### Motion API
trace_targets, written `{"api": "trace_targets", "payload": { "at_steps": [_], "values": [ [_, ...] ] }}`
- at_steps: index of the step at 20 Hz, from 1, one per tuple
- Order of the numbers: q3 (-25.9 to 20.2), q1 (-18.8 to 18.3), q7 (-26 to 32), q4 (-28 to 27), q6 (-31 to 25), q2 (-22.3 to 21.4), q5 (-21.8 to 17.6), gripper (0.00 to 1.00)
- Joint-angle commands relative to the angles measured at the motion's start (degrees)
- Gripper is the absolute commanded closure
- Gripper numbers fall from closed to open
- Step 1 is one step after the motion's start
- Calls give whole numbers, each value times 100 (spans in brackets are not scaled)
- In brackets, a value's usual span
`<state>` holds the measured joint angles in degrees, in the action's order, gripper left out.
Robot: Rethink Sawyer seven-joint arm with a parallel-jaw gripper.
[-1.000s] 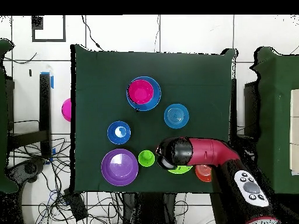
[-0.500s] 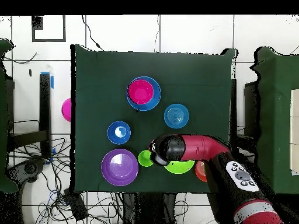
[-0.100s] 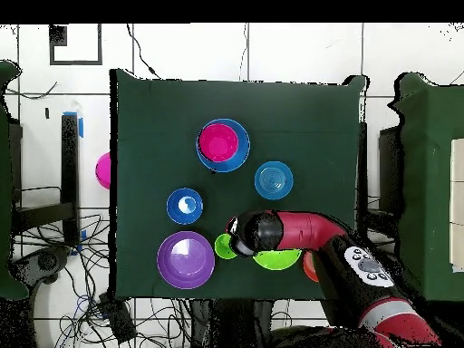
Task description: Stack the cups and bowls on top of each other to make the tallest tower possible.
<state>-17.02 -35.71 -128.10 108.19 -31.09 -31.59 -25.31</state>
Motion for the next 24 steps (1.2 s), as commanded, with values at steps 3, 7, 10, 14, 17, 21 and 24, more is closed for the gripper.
{"api": "trace_targets", "payload": {
  "at_steps": [3,7,10,14,17,21,24],
  "values": [
    [-313,-27,433,-358,537,296,-418,0],
    [-262,9,424,-304,449,149,-424,0],
    [-280,-4,452,-221,306,2,-391,0],
    [-298,-7,509,-37,10,-364,-286,0],
    [-317,-2,576,49,-241,-595,-201,0],
    [-312,25,624,153,-526,-917,-108,0],
    [-302,41,608,140,-557,-950,-126,0]
  ]
}}
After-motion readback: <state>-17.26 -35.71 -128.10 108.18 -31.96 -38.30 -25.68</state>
